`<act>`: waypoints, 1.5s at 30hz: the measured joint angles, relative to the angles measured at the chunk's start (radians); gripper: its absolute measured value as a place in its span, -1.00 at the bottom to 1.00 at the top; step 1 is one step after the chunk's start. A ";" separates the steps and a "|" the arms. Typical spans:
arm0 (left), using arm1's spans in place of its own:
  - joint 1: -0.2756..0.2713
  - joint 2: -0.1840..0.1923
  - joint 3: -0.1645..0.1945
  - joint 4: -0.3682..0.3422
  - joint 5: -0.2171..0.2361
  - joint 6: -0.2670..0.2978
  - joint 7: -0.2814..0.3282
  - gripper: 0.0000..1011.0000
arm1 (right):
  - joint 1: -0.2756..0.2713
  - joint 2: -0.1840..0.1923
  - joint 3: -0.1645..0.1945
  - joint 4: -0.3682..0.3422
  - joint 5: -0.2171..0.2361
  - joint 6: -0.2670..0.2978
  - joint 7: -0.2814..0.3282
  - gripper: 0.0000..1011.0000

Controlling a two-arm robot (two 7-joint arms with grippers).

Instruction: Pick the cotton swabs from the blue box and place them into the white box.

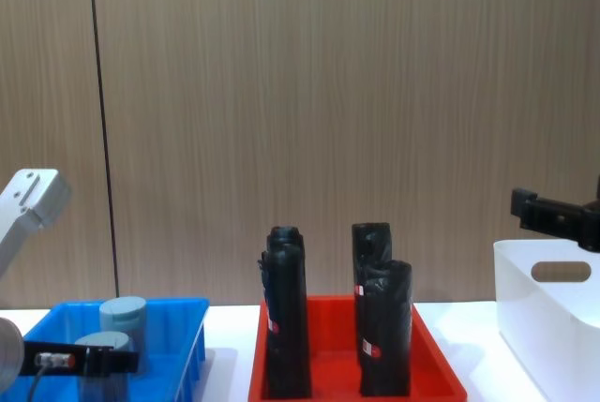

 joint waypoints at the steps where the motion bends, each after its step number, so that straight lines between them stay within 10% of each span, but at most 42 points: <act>1: 0.000 0.000 0.000 0.000 0.003 0.000 0.000 0.32 | 0.000 0.000 0.000 0.000 0.000 0.000 0.000 0.98; 21: 0.045 0.038 -0.007 -0.159 0.077 -0.041 -0.033 0.32 | 0.000 0.000 0.000 0.000 0.000 0.000 0.000 0.98; 45: 0.037 0.076 -0.008 -0.265 0.135 -0.106 -0.348 0.32 | 0.000 0.000 0.000 0.000 0.000 0.000 0.000 0.98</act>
